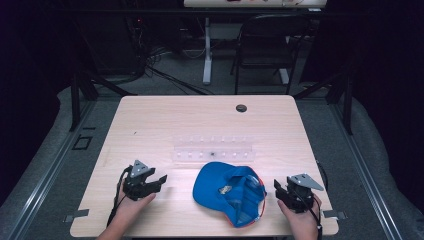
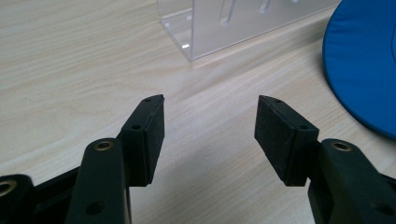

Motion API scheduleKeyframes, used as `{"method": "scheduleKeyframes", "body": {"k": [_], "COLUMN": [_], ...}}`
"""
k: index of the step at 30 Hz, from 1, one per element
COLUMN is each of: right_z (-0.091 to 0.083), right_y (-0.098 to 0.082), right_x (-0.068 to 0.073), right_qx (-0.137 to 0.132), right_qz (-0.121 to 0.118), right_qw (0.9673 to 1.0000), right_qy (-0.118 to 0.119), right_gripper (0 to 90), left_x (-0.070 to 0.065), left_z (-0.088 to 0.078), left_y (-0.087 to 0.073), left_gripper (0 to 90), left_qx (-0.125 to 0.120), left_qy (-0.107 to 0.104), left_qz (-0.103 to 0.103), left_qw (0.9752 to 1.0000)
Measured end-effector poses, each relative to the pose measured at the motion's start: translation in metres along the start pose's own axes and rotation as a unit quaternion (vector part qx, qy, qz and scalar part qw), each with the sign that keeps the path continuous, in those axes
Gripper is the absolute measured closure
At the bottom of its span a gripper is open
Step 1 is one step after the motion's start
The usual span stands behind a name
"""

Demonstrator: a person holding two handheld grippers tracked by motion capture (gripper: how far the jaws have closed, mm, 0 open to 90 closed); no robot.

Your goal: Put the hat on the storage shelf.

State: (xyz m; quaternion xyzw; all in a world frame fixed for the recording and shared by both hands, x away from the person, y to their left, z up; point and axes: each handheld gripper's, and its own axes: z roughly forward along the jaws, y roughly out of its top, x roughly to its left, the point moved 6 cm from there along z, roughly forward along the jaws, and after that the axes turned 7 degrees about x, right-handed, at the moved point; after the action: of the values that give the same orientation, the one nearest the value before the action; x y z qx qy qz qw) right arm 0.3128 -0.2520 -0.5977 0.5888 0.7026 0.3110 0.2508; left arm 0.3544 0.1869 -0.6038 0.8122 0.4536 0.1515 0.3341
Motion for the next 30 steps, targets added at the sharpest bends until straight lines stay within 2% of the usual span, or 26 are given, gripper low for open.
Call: {"method": "scheduleKeyframes", "body": {"k": [1, 3, 5, 6, 10, 14, 17, 18, 19, 22, 26, 30], "right_z": [0.0, -0.003, -0.004, -0.005, -0.007, -0.015, -0.021, -0.023, -0.025, -0.031, -0.035, -0.037], "right_y": [0.0, 0.002, 0.002, 0.001, 0.001, 0.004, 0.006, 0.006, 0.006, 0.007, 0.007, 0.0], "right_x": [0.0, 0.004, 0.005, 0.007, 0.007, 0.01, 0.014, 0.015, 0.015, 0.016, 0.016, 0.021], "right_qx": [0.0, -0.002, 0.007, 0.013, 0.026, 0.035, 0.044, 0.052, 0.058, 0.073, 0.076, 0.092], "right_qz": [0.0, -0.002, -0.005, 0.001, 0.01, 0.017, 0.023, 0.026, 0.028, 0.035, 0.037, 0.035], "right_qw": [1.0, 1.0, 1.0, 0.9999, 0.9995, 0.9987, 0.9973, 0.9963, 0.9953, 0.9924, 0.9911, 0.9884], "right_qy": [0.0, 0.003, -0.003, 0.007, 0.011, 0.032, 0.054, 0.063, 0.072, 0.093, 0.103, 0.116], "right_gripper": [51.9, 53.4, 56.3, 59.4, 60.8, 61.2, 60.8, 60.5, 60.0, 58.7, 58.2, 56.7], "left_x": [0.0, 0.001, 0.001, 0.0, 0.0, 0.0, 0.001, 0.0, 0.001, -0.002, -0.002, -0.001], "left_z": [0.0, -0.002, -0.004, -0.005, -0.008, -0.011, -0.011, -0.01, -0.01, -0.01, -0.01, -0.008], "left_y": [0.0, 0.0, 0.001, 0.002, 0.002, 0.003, 0.002, 0.002, 0.001, 0.001, 0.001, 0.0], "left_gripper": [43.4, 43.5, 44.1, 45.4, 48.6, 49.6, 50.1, 50.3, 50.5, 50.9, 50.9, 50.8], "left_qx": [0.001, -0.002, -0.007, -0.008, -0.013, -0.012, -0.01, -0.008, -0.003, -0.004, -0.003, 0.001], "left_qy": [0.0, 0.009, 0.004, 0.005, 0.009, 0.013, 0.013, 0.007, 0.006, 0.004, 0.004, 0.004], "left_qz": [-0.005, -0.001, -0.001, -0.002, 0.001, 0.006, 0.001, -0.001, 0.005, 0.005, 0.005, 0.005], "left_qw": [1.0, 1.0, 1.0, 1.0, 0.9999, 0.9998, 0.9999, 0.9999, 1.0, 1.0, 1.0, 1.0]}}
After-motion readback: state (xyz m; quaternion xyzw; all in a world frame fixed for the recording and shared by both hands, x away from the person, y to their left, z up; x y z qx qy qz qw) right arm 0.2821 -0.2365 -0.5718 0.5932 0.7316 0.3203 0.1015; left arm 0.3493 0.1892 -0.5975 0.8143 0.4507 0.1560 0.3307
